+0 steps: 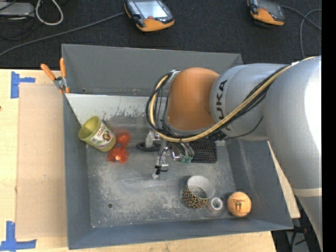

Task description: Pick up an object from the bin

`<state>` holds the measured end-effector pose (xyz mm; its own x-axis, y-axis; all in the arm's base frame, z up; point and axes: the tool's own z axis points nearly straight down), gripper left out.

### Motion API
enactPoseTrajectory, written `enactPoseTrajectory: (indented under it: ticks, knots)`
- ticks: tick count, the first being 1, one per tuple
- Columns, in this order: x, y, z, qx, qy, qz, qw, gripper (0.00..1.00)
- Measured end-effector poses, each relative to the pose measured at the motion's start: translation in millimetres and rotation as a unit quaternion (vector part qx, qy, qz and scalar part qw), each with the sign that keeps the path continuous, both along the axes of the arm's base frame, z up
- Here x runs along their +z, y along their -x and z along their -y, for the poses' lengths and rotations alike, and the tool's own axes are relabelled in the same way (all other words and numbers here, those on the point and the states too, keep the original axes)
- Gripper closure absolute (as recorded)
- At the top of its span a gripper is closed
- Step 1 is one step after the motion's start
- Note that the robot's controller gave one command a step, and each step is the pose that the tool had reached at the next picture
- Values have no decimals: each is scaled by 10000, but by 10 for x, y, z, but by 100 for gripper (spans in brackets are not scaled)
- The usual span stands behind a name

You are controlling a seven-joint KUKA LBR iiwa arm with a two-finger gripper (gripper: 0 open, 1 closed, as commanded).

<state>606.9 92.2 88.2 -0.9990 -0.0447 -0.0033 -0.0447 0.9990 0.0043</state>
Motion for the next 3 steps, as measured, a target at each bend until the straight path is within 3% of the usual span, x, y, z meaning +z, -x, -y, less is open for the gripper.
enactPoseTrajectory:
  ticks: [1, 2, 3]
  knots:
    - [-59, 28, -470, -381, -14, 13, 9993, 0]
    - [-131, 63, 11, 14, -3, -6, 10000, 0]
    - [-166, -21, 43, -783, 4, -40, 9969, 0]
